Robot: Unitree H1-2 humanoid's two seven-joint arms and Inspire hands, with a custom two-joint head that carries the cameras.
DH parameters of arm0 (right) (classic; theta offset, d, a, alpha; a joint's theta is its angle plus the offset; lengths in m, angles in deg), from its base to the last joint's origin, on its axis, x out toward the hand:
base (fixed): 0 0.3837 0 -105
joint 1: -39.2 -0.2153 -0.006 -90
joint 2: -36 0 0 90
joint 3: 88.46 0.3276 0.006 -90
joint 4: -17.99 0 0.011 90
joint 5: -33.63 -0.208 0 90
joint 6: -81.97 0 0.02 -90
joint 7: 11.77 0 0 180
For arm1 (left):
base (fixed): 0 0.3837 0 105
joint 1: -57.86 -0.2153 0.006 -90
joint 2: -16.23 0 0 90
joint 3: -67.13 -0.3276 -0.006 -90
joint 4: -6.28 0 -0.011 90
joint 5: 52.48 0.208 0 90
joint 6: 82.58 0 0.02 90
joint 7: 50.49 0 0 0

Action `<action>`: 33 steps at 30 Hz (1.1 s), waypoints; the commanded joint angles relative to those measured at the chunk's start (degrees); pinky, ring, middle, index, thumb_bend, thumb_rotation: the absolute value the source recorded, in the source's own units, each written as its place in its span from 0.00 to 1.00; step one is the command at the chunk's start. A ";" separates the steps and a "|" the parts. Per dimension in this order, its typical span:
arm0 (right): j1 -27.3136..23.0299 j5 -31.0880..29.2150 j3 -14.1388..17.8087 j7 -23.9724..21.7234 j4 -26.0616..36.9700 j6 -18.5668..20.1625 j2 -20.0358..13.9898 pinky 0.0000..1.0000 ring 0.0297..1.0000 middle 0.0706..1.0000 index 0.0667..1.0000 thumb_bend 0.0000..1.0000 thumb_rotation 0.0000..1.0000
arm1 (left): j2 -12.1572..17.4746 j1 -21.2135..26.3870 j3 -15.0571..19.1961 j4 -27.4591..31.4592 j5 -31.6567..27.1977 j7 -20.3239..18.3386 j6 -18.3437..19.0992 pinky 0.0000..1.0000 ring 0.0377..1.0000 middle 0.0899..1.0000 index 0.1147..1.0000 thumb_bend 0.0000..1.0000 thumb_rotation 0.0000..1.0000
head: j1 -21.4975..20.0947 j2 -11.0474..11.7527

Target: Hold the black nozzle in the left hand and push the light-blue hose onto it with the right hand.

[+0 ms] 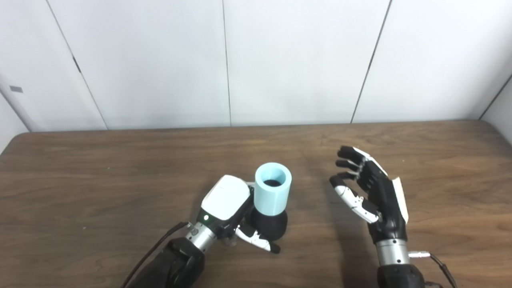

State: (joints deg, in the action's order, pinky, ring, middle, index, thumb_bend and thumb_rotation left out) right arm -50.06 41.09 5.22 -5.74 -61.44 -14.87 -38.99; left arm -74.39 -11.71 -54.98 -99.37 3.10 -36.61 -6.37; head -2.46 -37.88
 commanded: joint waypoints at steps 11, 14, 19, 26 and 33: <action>-1.81 -1.77 2.08 1.43 -3.12 0.46 0.04 0.61 0.73 0.79 0.76 0.33 0.37 | 1.41 -3.42 -0.38 -2.72 -0.20 -1.43 0.41 0.14 0.16 0.42 0.41 0.53 0.00 | 0.18 0.08; -1.78 -1.90 2.03 1.28 -3.15 0.55 -0.06 0.60 0.73 0.79 0.76 0.33 0.38 | 1.65 -3.39 -0.11 -1.66 -1.04 -3.39 0.65 0.18 0.23 0.34 0.44 0.52 0.00 | 0.21 0.11; -1.80 -1.52 1.88 1.23 -2.98 1.32 -0.17 0.61 0.74 0.79 0.76 0.33 0.41 | 2.35 -3.50 1.29 1.93 -5.67 -12.72 3.96 0.32 0.39 0.45 0.52 0.90 0.15 | 0.08 0.14; -1.63 -1.06 1.36 0.97 -2.00 2.76 -0.20 0.60 0.74 0.79 0.76 0.34 0.45 | 3.55 -3.70 2.65 6.74 -11.71 -24.76 9.36 0.70 0.81 0.84 0.82 1.00 0.39 | 0.13 0.21; -1.64 -0.94 1.11 0.98 -2.24 2.68 -0.51 0.59 0.74 0.79 0.76 0.34 0.46 | 4.08 -4.52 5.27 10.55 -14.88 -27.23 11.36 0.90 0.95 0.95 0.96 1.00 0.43 | 0.11 0.17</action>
State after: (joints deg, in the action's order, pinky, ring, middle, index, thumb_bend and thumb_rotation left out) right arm -50.34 39.75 6.44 -4.80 -65.74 -10.83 -39.12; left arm -72.39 -13.38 -49.31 -87.06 -12.32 -59.98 2.24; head -2.29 -37.70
